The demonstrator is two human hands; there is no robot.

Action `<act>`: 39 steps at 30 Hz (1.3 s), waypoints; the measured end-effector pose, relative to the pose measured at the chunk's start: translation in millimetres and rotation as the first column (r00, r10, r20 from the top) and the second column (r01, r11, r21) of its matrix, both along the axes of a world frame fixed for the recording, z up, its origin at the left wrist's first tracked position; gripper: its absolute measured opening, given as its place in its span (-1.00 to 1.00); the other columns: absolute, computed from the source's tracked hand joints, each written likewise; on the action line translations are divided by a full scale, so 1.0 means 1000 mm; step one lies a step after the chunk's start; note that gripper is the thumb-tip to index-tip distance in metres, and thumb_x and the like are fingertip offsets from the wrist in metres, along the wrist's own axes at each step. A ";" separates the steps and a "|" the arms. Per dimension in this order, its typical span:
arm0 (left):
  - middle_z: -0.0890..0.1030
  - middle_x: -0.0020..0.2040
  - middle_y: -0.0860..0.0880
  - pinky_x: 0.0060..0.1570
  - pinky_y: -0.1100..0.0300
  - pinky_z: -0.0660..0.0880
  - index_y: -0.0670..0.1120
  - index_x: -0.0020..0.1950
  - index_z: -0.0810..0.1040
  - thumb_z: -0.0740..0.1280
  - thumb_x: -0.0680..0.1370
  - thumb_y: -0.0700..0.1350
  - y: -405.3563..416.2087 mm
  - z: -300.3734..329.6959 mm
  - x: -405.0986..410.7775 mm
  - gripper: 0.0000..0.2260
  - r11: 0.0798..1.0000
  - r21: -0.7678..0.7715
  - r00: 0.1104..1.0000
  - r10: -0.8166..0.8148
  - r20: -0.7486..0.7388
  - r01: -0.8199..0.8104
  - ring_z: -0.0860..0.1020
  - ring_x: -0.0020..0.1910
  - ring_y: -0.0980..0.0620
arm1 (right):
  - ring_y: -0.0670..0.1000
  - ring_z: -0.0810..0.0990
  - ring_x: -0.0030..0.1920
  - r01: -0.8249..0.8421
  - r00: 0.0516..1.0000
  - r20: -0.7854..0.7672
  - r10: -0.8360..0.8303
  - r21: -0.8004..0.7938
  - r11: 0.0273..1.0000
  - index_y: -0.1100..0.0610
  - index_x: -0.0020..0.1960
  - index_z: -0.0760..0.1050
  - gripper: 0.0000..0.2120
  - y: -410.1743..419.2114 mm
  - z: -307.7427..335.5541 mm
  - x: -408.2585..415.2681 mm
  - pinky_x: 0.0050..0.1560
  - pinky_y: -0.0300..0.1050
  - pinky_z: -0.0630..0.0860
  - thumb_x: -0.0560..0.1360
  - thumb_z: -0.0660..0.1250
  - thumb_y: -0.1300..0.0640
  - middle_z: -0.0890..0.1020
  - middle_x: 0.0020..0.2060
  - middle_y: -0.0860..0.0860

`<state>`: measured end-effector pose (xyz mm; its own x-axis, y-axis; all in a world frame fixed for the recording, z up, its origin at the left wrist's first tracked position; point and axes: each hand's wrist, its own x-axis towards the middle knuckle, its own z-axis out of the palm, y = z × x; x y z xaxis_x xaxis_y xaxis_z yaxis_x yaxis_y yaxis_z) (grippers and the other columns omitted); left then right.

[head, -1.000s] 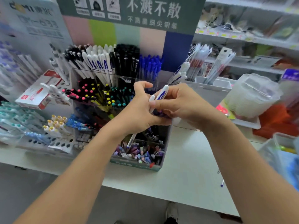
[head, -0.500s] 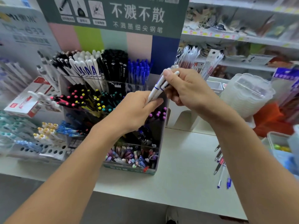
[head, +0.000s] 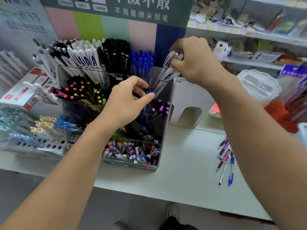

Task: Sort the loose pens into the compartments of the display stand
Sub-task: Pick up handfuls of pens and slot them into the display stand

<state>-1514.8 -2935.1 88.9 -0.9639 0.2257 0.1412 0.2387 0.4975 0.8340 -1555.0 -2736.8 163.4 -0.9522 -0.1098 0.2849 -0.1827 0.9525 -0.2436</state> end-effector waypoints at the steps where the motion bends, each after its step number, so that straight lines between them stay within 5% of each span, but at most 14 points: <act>1: 0.63 -0.15 0.06 -0.20 0.15 0.59 0.00 0.11 0.57 0.45 0.56 0.00 0.001 0.001 0.001 -0.82 1.000 0.000 1.000 -0.004 -0.019 0.004 0.60 -0.26 0.10 | 0.11 0.57 -0.08 -0.010 1.000 0.006 0.010 -0.014 1.000 0.14 0.22 0.61 -0.73 0.001 -0.001 0.002 -0.07 -0.12 0.42 0.56 0.35 0.08 0.65 -0.07 0.08; 4: 0.64 -0.19 0.07 -0.19 0.14 0.59 -0.02 0.04 0.60 0.44 0.57 -0.04 0.015 0.006 0.012 -0.89 0.999 0.042 0.995 -0.015 -0.098 0.019 0.61 -0.25 0.11 | -0.10 0.57 -0.28 -0.028 0.991 -0.136 -0.019 -0.337 0.941 0.04 0.24 0.60 -0.65 0.025 0.003 0.030 -0.18 -0.26 0.48 0.56 0.38 -0.14 0.61 -0.26 -0.07; 6: 0.65 -0.20 0.07 -0.20 0.13 0.62 -0.04 0.01 0.62 0.43 0.57 -0.06 0.038 0.006 0.025 -0.93 0.992 0.098 0.990 -0.070 -0.121 0.082 0.62 -0.26 0.10 | -0.03 0.62 -0.31 0.023 0.966 -0.209 -0.155 -0.527 0.850 0.03 0.05 0.64 -0.72 0.060 -0.009 0.052 -0.23 -0.09 0.59 0.58 0.31 -0.15 0.62 -0.31 -0.06; 8: 0.65 -0.23 0.05 -0.23 0.14 0.60 -0.05 -0.03 0.63 0.43 0.57 -0.06 0.074 -0.005 0.040 -0.92 0.977 0.112 0.982 -0.177 -0.070 0.184 0.61 -0.30 0.07 | 0.06 0.63 -0.35 0.260 0.933 -0.040 -0.358 -0.614 0.745 0.04 -0.21 0.59 -0.70 0.105 -0.045 0.078 -0.26 0.07 0.62 0.53 0.30 -0.15 0.62 -0.37 0.01; 10: 0.64 -0.24 0.07 -0.19 0.16 0.57 -0.05 -0.03 0.64 0.45 0.55 -0.02 0.120 -0.031 0.050 -0.88 0.956 0.032 0.953 -0.295 0.064 0.293 0.58 -0.30 0.09 | 0.18 0.67 -0.27 0.590 0.807 0.341 -0.482 -0.470 0.656 0.18 -0.29 0.55 -0.60 0.152 -0.103 0.106 -0.13 0.18 0.65 0.47 0.33 -0.16 0.63 -0.36 0.13; 12: 0.63 -0.18 0.07 -0.09 0.16 0.52 -0.05 0.07 0.62 0.45 0.54 0.05 0.168 -0.072 0.053 -0.79 0.919 -0.119 0.906 -0.339 0.252 0.377 0.57 -0.18 0.09 | 0.28 0.67 -0.10 0.767 0.579 0.628 -0.519 -0.205 0.608 0.21 -0.31 0.47 -0.66 0.184 -0.163 0.141 0.00 0.20 0.64 0.49 0.39 -0.02 0.62 -0.26 0.21; 14: 0.63 -0.05 0.03 -0.01 0.15 0.48 -0.08 0.22 0.56 0.43 0.54 0.12 0.209 -0.115 0.053 -0.63 0.880 -0.221 0.865 -0.314 0.392 0.420 0.59 -0.02 0.00 | 0.25 0.66 -0.06 0.839 0.405 0.735 -0.544 -0.062 0.540 0.19 -0.23 0.41 -0.72 0.198 -0.208 0.174 -0.05 0.05 0.61 0.47 0.45 0.07 0.64 -0.13 0.23; 17: 0.61 0.23 -0.10 0.16 0.07 0.50 -0.12 0.38 0.48 0.39 0.53 0.20 0.259 -0.164 0.048 -0.46 0.831 -0.330 0.844 -0.273 0.461 0.448 0.57 0.19 -0.11 | 0.17 0.62 -0.17 0.892 0.322 0.780 -0.536 -0.060 0.448 0.18 -0.16 0.35 -0.59 0.199 -0.251 0.209 -0.23 -0.05 0.49 0.40 0.56 0.01 0.56 -0.28 0.09; 22: 0.51 0.35 -0.15 0.14 0.08 0.45 -0.16 0.45 0.40 0.48 0.47 0.18 0.316 -0.215 0.031 -0.32 0.720 -0.449 0.819 -0.294 0.493 0.529 0.51 0.27 -0.14 | 0.08 0.51 -0.34 0.929 0.304 0.784 -0.541 -0.118 0.350 0.11 -0.26 0.31 -0.53 0.206 -0.296 0.218 -0.50 -0.18 0.23 0.32 0.63 0.01 0.49 -0.33 0.05; 26: 0.49 0.17 -0.12 -0.08 0.08 0.43 -0.13 0.25 0.42 0.55 0.38 0.18 0.346 -0.238 0.025 -0.38 0.678 -0.482 0.815 -0.329 0.477 0.555 0.51 0.02 -0.11 | 0.11 0.48 -0.28 0.921 0.374 0.720 -0.584 -0.216 0.324 0.18 -0.24 0.44 -0.74 0.222 -0.315 0.208 -0.48 -0.20 0.19 0.38 0.52 0.13 0.49 -0.31 0.04; 34: 0.50 0.12 -0.15 -0.14 0.08 0.36 -0.16 0.23 0.36 0.59 0.34 0.11 0.394 -0.247 0.022 -0.35 0.681 -0.520 0.850 -0.335 0.405 0.516 0.53 0.06 -0.17 | 0.07 0.68 -0.14 0.864 0.493 0.662 -0.565 -0.451 0.225 0.20 0.13 0.64 -0.74 0.262 -0.323 0.202 0.00 -0.05 0.62 0.48 0.52 0.14 0.69 -0.16 0.07; 39: 0.47 0.16 -0.16 -0.12 0.06 0.41 -0.17 0.25 0.36 0.53 0.39 0.17 0.407 -0.246 0.027 -0.35 0.696 -0.540 0.874 -0.298 0.383 0.474 0.53 0.10 -0.18 | 0.09 0.63 0.08 0.854 0.514 0.608 -0.606 -0.433 0.290 0.20 0.28 0.57 -0.69 0.259 -0.319 0.214 0.16 0.01 0.58 0.56 0.38 0.17 0.65 0.08 0.10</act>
